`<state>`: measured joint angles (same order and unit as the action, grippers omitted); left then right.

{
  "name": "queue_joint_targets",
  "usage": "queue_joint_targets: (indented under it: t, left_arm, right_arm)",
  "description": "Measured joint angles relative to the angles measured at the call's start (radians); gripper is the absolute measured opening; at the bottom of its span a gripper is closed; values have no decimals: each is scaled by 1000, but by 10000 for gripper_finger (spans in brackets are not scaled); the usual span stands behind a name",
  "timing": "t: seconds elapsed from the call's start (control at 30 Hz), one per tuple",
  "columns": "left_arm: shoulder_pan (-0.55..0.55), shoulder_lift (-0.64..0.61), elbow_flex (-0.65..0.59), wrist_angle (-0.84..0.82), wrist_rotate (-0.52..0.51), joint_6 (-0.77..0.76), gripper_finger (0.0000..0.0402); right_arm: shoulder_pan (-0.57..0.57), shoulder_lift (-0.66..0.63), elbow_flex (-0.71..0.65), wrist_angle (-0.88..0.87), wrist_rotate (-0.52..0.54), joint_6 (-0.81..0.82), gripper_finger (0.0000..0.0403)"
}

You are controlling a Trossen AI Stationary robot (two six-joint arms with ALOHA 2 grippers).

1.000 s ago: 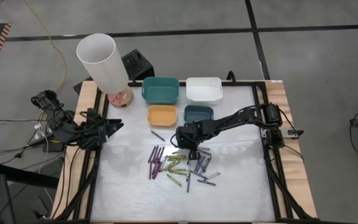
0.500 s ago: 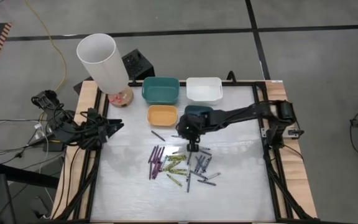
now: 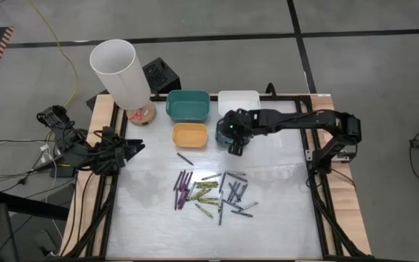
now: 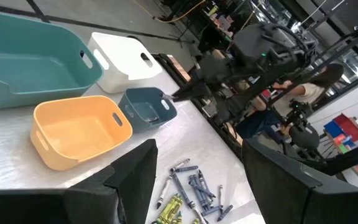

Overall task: Sort crayons
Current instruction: Put the black crayon into the blue bin

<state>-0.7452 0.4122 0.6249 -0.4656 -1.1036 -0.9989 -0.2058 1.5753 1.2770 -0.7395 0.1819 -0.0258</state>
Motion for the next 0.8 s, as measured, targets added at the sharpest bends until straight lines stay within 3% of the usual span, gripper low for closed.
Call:
queue_joint_targets:
  t: [0.23, 0.8]
  left_arm:
    - [0, 0, 0, 0, -1, 0, 226]
    - [0, 0, 0, 0, -4, 0, 226]
  right_arm:
    - [-60, 38, -5, -45, 2, -4, 2]
    - [-73, 216, -5, -34, -56, -143, 3]
